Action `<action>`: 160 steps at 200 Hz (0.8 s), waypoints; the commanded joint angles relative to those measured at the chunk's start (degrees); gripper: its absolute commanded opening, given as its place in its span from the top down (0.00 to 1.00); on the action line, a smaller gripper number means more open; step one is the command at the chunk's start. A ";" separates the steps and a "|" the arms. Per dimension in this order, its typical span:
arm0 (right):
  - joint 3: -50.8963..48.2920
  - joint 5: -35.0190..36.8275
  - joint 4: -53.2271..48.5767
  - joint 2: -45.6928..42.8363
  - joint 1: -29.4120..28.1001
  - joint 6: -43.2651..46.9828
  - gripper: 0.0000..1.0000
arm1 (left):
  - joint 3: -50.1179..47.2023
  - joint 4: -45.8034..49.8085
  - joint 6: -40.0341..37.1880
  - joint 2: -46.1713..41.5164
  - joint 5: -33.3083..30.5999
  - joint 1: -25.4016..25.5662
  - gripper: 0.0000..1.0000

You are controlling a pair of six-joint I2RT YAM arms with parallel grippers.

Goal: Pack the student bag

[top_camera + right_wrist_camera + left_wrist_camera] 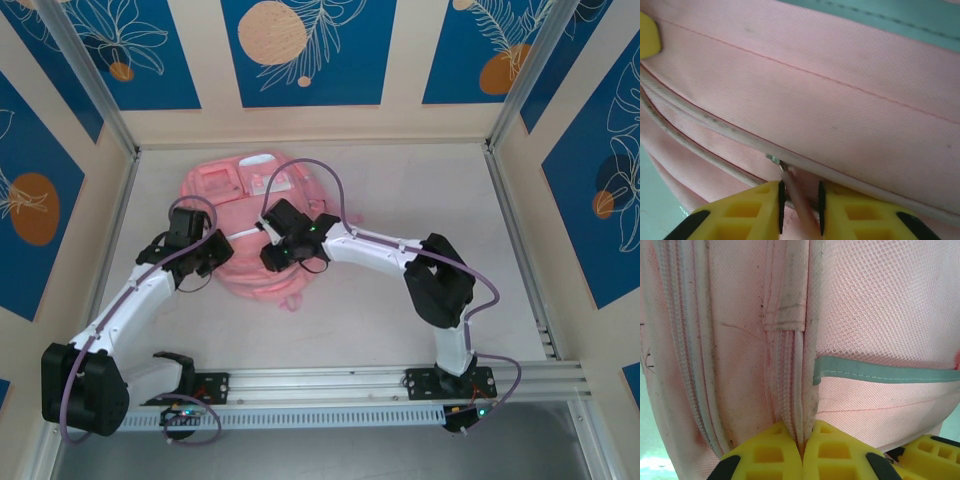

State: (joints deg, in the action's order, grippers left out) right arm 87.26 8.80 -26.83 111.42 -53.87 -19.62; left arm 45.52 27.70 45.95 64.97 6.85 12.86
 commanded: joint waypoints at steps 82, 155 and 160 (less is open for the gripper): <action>-6.73 20.10 -4.48 -7.39 0.53 1.97 1.00 | 2.56 1.38 -4.18 -0.86 -2.07 -0.54 1.00; -15.03 10.72 -3.38 -13.82 7.05 -1.17 1.00 | 3.18 0.63 -4.68 0.39 -1.14 -0.82 1.00; -15.70 8.66 -2.79 -14.21 6.39 -0.46 1.00 | 3.53 0.85 -5.00 0.54 -1.66 -0.80 1.00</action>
State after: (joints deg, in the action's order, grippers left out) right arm 74.65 21.10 -26.09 100.18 -46.00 -19.90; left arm 45.95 27.99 44.34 65.12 8.38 12.80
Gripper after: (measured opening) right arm 0.068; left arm 0.043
